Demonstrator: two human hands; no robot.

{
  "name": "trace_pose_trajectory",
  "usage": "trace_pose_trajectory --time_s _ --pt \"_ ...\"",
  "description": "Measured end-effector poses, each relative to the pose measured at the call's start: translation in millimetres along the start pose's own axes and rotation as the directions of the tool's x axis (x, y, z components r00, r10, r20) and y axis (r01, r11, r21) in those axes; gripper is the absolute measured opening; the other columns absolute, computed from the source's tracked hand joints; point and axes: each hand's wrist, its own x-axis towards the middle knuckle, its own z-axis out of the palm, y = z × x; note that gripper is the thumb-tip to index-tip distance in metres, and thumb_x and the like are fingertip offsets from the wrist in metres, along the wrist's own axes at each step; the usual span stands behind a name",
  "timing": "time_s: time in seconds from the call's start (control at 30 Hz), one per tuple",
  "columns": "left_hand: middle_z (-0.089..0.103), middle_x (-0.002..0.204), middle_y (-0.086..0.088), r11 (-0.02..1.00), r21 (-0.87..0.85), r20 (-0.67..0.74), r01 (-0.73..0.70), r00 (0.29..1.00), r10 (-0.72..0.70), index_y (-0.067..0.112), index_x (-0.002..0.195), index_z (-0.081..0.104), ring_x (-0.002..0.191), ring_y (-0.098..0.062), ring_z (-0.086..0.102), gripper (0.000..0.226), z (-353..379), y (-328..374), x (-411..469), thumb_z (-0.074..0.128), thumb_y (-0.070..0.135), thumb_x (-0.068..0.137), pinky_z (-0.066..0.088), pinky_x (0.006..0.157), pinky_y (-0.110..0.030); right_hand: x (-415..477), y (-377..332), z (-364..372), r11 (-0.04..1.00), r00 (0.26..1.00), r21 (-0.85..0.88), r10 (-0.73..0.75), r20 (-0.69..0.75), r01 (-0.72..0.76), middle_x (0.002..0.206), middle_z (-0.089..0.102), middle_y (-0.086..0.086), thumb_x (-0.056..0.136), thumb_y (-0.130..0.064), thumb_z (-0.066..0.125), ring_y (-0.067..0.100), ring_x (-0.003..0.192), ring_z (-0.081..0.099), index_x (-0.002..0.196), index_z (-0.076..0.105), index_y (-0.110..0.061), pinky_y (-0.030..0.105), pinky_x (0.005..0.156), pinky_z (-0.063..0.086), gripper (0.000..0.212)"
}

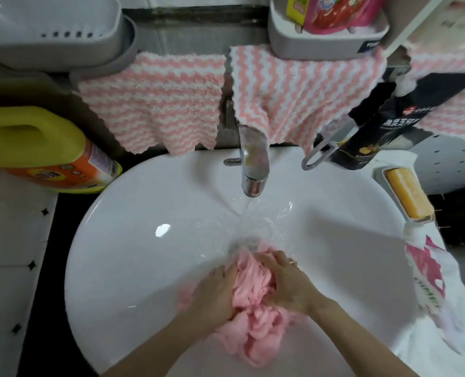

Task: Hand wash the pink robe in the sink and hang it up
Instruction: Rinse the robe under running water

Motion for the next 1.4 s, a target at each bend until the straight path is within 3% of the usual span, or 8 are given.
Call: trace_pose_trajectory --time_s 0.27,0.37,0.63,0.87,0.93,1.03,1.27,1.4 --pt "0.055 0.096 -0.005 0.997 0.053 -0.548 -0.049 0.833 0.070 0.018 0.115 0.045 0.090 -0.022 0.047 0.090 -7.6 3.8 9.7 0.086 0.042 0.038 0.043 0.077 -0.032 7.1 -7.8 7.0 0.978 0.752 -0.016 -0.170 -0.637 0.207 0.107 0.057 0.004 0.065 -0.023 0.061 0.029 0.096 0.054 0.117 0.053 -0.020 0.033 0.077 0.046 0.053" --pt "0.044 0.131 -0.013 0.978 0.177 -0.617 -0.109 0.762 0.196 0.017 0.141 0.034 0.122 -0.030 0.039 0.085 9.3 -7.9 4.0 0.060 0.055 0.069 0.028 0.103 -0.045 2.9 -0.5 16.7 0.977 0.796 -0.112 -0.215 -0.566 0.184 0.153 0.026 0.006 0.070 -0.046 0.055 0.029 0.143 0.017 0.148 0.020 -0.027 0.057 0.114 0.012 0.088" --pt "0.045 0.141 -0.015 0.973 0.216 -0.208 -0.086 0.969 0.132 0.012 0.133 0.049 0.135 -0.026 0.030 0.079 34.0 -24.1 16.7 0.044 0.054 0.067 0.030 0.099 -0.049 28.1 -1.2 50.7 0.982 0.930 -0.131 -0.171 -0.326 0.135 0.154 -0.027 -0.006 0.086 -0.072 -0.003 0.025 0.141 -0.028 0.143 -0.025 -0.046 0.059 0.114 -0.008 0.066" --pt "0.038 0.148 -0.007 0.963 0.231 -0.187 -0.138 0.965 0.183 0.022 0.140 0.043 0.136 -0.029 0.035 0.073 -7.4 -17.6 28.0 0.043 0.053 0.075 0.032 0.103 -0.055 34.8 -7.4 12.1 0.992 0.979 -0.095 -0.102 -0.176 0.086 0.156 -0.003 -0.010 0.075 -0.077 0.008 0.017 0.146 0.000 0.146 -0.001 -0.047 0.054 0.118 0.001 0.077" --pt "0.070 0.102 -0.001 0.992 -0.016 -0.481 -0.128 0.870 0.105 0.026 0.112 0.066 0.096 -0.028 0.065 0.049 -34.2 -22.2 25.9 0.041 0.050 0.077 0.049 0.081 -0.042 20.3 -11.8 -14.2 0.972 0.849 0.173 -0.047 -0.526 0.161 0.141 0.050 -0.009 0.077 -0.058 0.027 0.015 0.130 0.046 0.131 0.055 -0.038 0.045 0.108 0.034 0.064" --pt "0.066 0.092 -0.002 0.961 -0.275 -0.695 0.020 0.686 -0.213 0.013 0.096 0.064 0.087 -0.026 0.058 0.035 -48.2 -39.3 42.4 0.041 0.039 0.087 0.048 0.076 -0.039 22.6 -3.1 -31.2 0.915 0.515 0.389 0.283 -0.809 0.107 0.113 0.061 0.003 0.078 -0.049 0.037 0.026 0.103 0.055 0.115 0.066 -0.025 0.038 0.092 0.038 0.052" --pt "0.058 0.122 0.000 0.315 -0.907 0.163 0.280 0.922 -0.352 0.013 0.122 0.059 0.117 -0.019 0.052 0.048 -61.7 -6.4 95.0 0.035 0.048 0.099 0.039 0.099 -0.030 78.8 -29.3 -36.6 0.587 0.855 0.808 0.442 -0.271 -0.047 0.078 0.063 -0.002 0.083 -0.066 0.051 0.015 0.067 0.057 0.099 0.061 -0.022 0.029 0.067 0.049 0.049" --pt "0.068 0.081 0.004 0.355 -0.904 0.145 0.240 0.951 -0.273 0.015 0.083 0.066 0.079 -0.010 0.060 0.025 -79.7 1.4 73.0 0.056 0.036 0.091 0.043 0.072 -0.026 52.1 -31.2 -63.0 0.474 0.934 0.880 0.330 -0.135 -0.041 0.051 0.047 -0.002 0.088 -0.056 0.055 0.012 0.048 0.043 0.063 0.053 -0.012 0.023 0.051 0.036 0.050"
